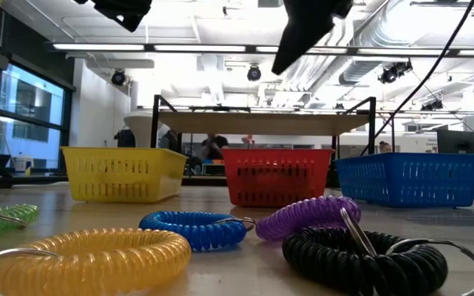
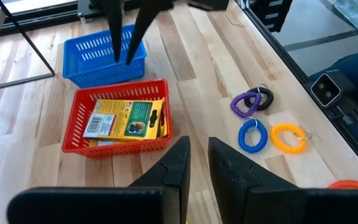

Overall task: Pick & Place Office Desk Supplies
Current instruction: Put the violet spiral keychain into the blue bin

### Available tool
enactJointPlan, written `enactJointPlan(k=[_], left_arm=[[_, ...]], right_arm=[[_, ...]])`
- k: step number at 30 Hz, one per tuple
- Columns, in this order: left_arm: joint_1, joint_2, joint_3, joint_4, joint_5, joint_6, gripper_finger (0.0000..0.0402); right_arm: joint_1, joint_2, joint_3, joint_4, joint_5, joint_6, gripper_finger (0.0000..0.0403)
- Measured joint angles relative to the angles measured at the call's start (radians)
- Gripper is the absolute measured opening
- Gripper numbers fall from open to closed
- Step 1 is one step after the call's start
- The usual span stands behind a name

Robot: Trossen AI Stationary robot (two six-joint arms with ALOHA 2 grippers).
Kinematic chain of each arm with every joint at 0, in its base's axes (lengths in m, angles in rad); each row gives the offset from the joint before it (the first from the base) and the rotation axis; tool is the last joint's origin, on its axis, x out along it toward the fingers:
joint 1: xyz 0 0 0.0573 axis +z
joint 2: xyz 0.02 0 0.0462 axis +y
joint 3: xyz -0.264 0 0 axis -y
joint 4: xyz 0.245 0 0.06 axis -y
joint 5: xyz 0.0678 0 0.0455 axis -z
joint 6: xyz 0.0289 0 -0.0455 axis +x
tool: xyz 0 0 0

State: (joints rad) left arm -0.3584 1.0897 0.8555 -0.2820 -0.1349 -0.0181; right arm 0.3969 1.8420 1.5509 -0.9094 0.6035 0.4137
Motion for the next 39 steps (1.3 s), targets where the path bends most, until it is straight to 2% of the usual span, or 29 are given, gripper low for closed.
enactJointPlan(k=[5, 13, 25, 39], left_arm=[[0.0, 0.0, 0.0, 0.0, 0.0, 0.0, 0.0054], [0.0, 0.0, 0.0, 0.0, 0.0, 0.0, 0.0054], [0.0, 0.0, 0.0, 0.0, 0.0, 0.0, 0.0054], [0.0, 0.0, 0.0, 0.0, 0.0, 0.0, 0.0054]], right_arm=[[0.008, -0.009, 0.0, 0.015, -0.015, -0.021, 0.0032], [0.047, -0.01, 0.0, 0.118, -0.096, -0.107, 0.0032], [0.121, -0.01, 0.0, 0.333, -0.294, -0.221, 0.0032], [0.159, 0.026, 0.0, 0.392, -0.351, -0.29, 0.0032]])
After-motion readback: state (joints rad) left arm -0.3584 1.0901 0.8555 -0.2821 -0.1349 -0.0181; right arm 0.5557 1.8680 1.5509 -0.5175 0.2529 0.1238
